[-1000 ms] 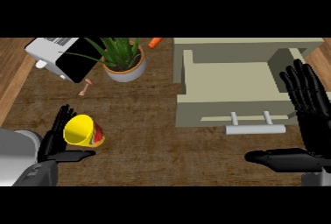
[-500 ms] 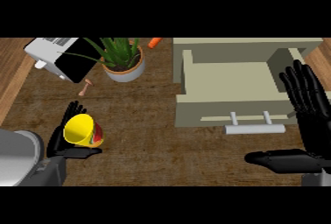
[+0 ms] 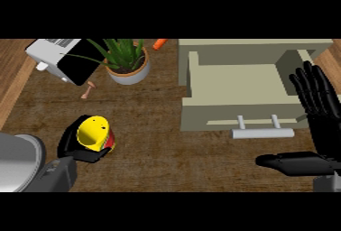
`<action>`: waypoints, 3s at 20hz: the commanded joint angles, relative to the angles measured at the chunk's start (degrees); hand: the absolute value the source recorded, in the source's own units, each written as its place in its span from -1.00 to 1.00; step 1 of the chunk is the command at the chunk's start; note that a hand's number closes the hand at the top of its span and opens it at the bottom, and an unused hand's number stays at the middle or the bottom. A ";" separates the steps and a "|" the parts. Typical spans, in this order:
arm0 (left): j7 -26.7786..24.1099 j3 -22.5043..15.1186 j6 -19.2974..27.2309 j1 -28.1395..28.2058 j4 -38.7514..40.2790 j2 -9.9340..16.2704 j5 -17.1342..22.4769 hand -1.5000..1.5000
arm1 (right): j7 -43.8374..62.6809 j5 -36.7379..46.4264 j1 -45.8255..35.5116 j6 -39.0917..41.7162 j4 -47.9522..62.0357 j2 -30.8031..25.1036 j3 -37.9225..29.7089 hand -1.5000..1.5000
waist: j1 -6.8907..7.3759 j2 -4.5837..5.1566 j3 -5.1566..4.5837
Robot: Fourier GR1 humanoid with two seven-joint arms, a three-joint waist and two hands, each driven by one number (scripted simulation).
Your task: Pick up the cup, place it into the drawer and close the drawer
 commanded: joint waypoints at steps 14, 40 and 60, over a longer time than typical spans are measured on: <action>-12.76 4.84 3.33 -0.66 -5.55 -4.16 6.08 1.00 | 0.62 1.44 -1.96 -1.18 2.07 0.50 0.27 -1.00 | 0.68 -0.22 0.13; 32.14 -14.27 28.32 -20.05 -46.92 -13.13 5.97 1.00 | -0.01 -0.66 1.01 -0.12 0.48 -0.92 -3.45 -1.00 | 0.95 -0.71 0.28; 33.29 -28.08 45.91 -43.48 -18.24 -13.19 20.69 1.00 | -2.63 -0.10 1.41 1.50 1.38 -0.74 -2.56 -1.00 | -0.94 -0.19 0.28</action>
